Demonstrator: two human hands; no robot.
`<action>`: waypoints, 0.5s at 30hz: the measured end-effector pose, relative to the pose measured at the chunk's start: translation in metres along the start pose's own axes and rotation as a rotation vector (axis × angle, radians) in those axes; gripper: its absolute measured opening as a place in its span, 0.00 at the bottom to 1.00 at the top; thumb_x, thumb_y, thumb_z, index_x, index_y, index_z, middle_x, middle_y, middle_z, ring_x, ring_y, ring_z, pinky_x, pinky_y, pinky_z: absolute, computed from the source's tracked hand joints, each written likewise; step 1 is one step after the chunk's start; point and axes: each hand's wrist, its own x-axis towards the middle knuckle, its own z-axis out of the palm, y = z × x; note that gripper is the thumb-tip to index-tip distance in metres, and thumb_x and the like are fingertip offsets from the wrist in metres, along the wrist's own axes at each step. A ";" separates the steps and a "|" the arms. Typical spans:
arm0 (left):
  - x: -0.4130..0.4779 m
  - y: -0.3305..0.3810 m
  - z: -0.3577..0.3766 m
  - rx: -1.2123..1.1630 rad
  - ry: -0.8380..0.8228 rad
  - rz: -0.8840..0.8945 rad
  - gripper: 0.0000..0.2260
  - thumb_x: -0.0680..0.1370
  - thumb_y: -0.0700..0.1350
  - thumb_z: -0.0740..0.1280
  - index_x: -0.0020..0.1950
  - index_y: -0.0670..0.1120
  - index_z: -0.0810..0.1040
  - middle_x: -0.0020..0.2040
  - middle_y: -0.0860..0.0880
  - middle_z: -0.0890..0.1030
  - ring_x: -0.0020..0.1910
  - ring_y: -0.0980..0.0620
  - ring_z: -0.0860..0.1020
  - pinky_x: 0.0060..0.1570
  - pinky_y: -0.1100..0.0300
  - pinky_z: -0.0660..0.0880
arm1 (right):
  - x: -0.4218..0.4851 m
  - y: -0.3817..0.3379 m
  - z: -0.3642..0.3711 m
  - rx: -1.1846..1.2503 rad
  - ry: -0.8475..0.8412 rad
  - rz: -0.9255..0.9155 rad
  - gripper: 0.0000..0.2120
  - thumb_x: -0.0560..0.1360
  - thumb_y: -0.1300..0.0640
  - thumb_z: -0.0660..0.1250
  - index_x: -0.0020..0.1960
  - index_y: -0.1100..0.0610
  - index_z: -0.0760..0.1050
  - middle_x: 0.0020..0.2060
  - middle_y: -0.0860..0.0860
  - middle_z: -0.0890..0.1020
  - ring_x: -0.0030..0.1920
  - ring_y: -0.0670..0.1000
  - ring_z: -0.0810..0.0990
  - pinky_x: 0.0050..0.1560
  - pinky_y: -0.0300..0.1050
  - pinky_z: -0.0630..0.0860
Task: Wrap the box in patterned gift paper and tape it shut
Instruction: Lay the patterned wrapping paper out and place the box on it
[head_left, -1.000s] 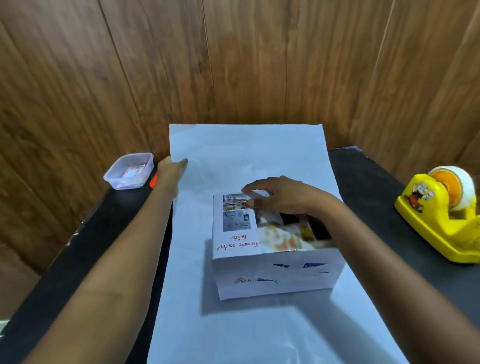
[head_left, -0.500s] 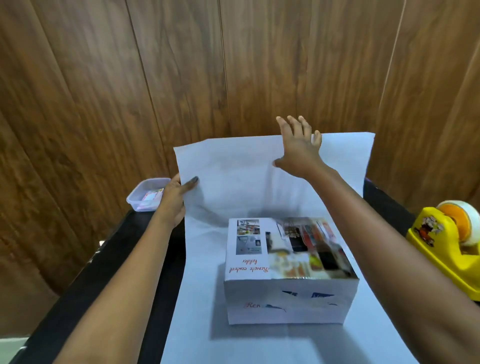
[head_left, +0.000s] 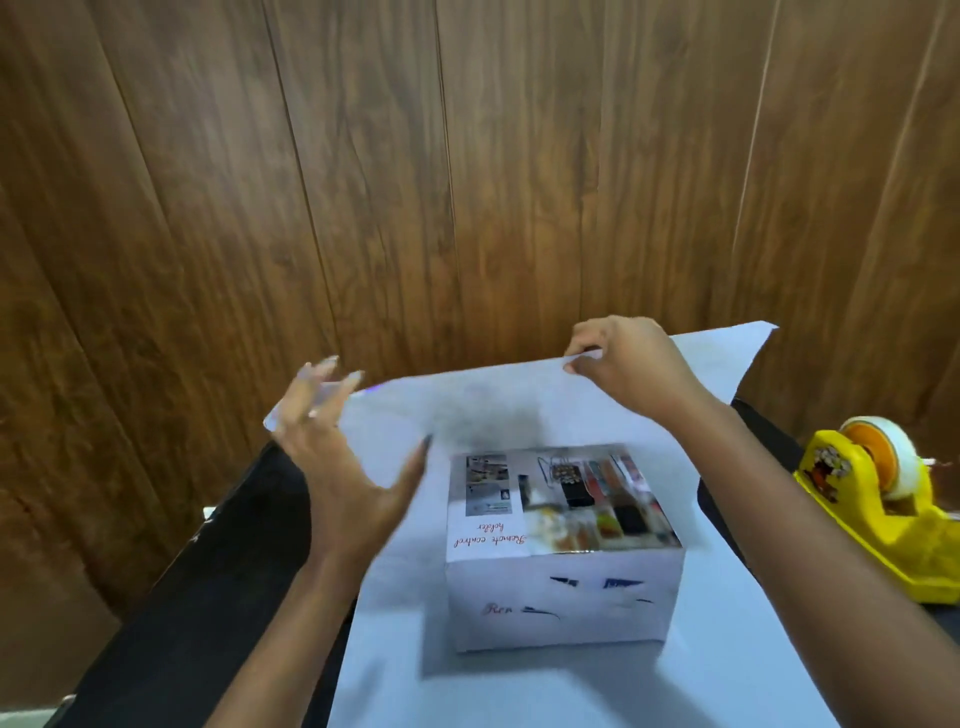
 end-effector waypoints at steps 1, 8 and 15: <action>-0.002 0.019 -0.006 0.050 -0.080 0.138 0.29 0.70 0.55 0.69 0.64 0.41 0.67 0.67 0.42 0.65 0.71 0.51 0.59 0.70 0.53 0.55 | -0.010 -0.002 -0.001 0.020 -0.001 -0.008 0.07 0.76 0.57 0.66 0.45 0.56 0.82 0.45 0.48 0.84 0.48 0.50 0.79 0.50 0.41 0.67; -0.032 0.065 0.002 0.429 -0.578 0.556 0.42 0.63 0.68 0.69 0.69 0.44 0.64 0.70 0.42 0.67 0.72 0.42 0.59 0.70 0.44 0.54 | -0.082 -0.019 -0.006 -0.216 -0.078 -0.063 0.11 0.77 0.56 0.58 0.50 0.51 0.79 0.43 0.49 0.82 0.48 0.52 0.78 0.45 0.40 0.60; -0.036 0.062 0.013 0.515 -0.700 0.509 0.37 0.56 0.60 0.78 0.59 0.44 0.76 0.49 0.47 0.82 0.55 0.46 0.80 0.64 0.44 0.65 | -0.134 -0.013 0.029 -0.251 -0.166 -0.012 0.09 0.76 0.56 0.58 0.48 0.52 0.76 0.44 0.48 0.82 0.48 0.52 0.77 0.37 0.44 0.66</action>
